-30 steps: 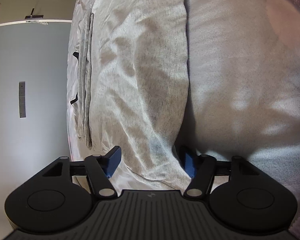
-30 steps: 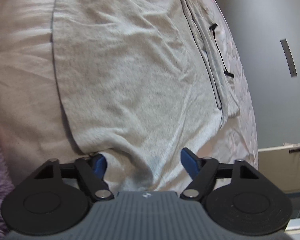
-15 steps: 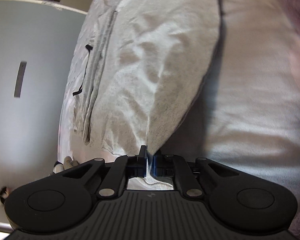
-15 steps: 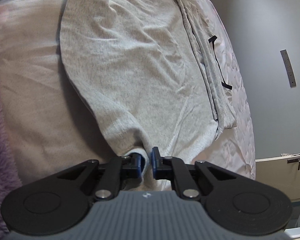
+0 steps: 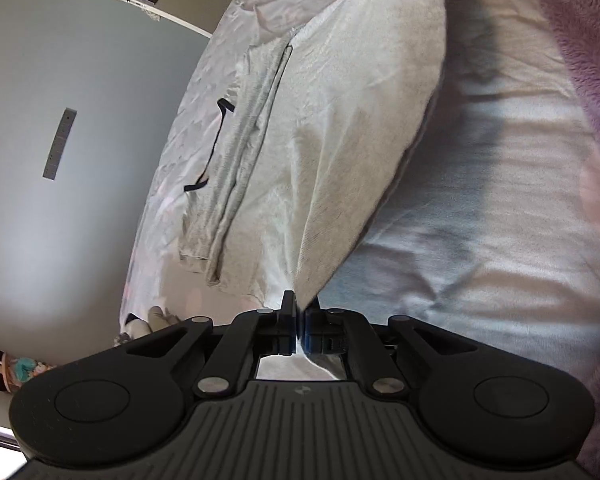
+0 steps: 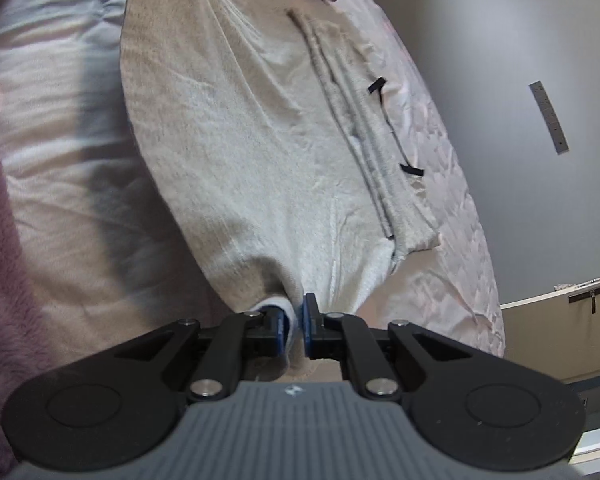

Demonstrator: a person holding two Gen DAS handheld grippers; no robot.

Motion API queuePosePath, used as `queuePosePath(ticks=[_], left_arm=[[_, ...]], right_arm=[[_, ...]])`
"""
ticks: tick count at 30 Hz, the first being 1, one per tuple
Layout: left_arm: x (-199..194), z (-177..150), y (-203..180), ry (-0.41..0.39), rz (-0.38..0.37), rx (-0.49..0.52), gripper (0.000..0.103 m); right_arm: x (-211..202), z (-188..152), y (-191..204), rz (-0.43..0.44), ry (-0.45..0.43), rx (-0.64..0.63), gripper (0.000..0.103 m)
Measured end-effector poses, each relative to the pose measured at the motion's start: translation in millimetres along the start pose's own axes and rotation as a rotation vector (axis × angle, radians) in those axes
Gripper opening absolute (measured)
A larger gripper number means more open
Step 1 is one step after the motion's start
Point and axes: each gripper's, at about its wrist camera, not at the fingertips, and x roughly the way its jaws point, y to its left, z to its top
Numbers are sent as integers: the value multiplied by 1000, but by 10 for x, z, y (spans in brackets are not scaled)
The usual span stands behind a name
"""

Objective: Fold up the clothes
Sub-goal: 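Hold the grey shirt end with both grippers and lift it up, then fold the held grey shirt end over the body with both grippers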

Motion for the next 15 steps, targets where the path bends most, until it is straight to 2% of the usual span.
queuePosePath(ticks=[7,15], left_arm=[[-408,-67,105,-5,4,35,1],[-1039,-174,100,-26,-45,70,1]], right_arm=[[-451,53,-127,-15,-13,-11,9],[-1191,61,28,-3,-12,-73,9]])
